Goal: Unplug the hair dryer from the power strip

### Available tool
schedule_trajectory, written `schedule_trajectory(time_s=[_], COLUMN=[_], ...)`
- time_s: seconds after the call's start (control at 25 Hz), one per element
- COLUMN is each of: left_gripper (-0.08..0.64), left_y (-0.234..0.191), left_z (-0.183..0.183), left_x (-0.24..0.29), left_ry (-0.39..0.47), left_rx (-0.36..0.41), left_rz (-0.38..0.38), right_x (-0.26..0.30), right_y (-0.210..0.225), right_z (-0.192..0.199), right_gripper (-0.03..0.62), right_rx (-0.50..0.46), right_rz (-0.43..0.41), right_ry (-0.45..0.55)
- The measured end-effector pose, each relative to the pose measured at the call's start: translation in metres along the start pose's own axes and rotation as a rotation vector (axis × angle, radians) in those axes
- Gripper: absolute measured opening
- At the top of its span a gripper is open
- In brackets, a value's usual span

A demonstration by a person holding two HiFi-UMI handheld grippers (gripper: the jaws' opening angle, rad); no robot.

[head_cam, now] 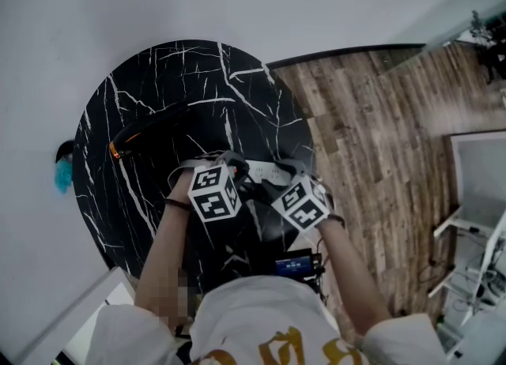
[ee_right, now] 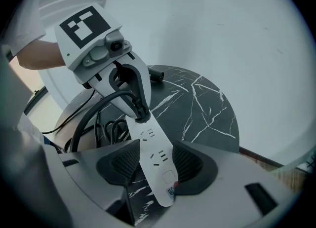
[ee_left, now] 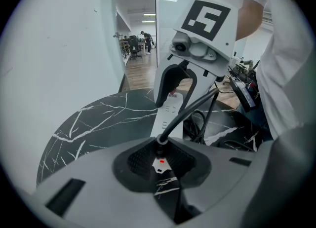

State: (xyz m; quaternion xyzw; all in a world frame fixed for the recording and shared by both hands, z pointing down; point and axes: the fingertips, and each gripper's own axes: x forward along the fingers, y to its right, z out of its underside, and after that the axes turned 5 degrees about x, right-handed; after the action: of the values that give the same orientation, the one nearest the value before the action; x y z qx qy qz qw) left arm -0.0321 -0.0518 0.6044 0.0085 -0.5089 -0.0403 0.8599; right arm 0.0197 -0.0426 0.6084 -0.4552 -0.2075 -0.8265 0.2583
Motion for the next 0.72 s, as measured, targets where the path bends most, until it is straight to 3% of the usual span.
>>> schedule_trajectory(time_s=[0.16, 0.24, 0.32, 0.4, 0.52, 0.64, 0.72], left_gripper=[0.057, 0.055, 0.055, 0.055, 0.055, 0.055, 0.055], left_y=[0.002, 0.002, 0.001, 0.000, 0.001, 0.001, 0.001], left_z=[0.001, 0.001, 0.001, 0.001, 0.001, 0.001, 0.001], left_x=[0.001, 0.001, 0.001, 0.001, 0.001, 0.001, 0.002], left_ry=[-0.028, -0.044, -0.053, -0.051, -0.055, -0.065, -0.076], left_rx=[0.019, 0.023, 0.023, 0.015, 0.011, 0.021, 0.040], left_rz=[0.023, 0.039, 0.050, 0.063, 0.079, 0.083, 0.086], right_x=[0.000, 0.000, 0.002, 0.003, 0.003, 0.005, 0.005], right_y=[0.000, -0.004, -0.011, -0.014, -0.014, -0.017, -0.016], right_z=[0.000, -0.001, 0.001, 0.001, 0.000, 0.000, 0.000], right_gripper=[0.191, 0.190, 0.133, 0.087, 0.084, 0.086, 0.086], right_rx=[0.000, -0.049, -0.101, -0.075, -0.033, -0.120, -0.122], right_rz=[0.011, 0.009, 0.008, -0.004, -0.022, -0.027, -0.032], right_ry=[-0.032, -0.050, -0.057, -0.039, -0.036, -0.086, -0.100])
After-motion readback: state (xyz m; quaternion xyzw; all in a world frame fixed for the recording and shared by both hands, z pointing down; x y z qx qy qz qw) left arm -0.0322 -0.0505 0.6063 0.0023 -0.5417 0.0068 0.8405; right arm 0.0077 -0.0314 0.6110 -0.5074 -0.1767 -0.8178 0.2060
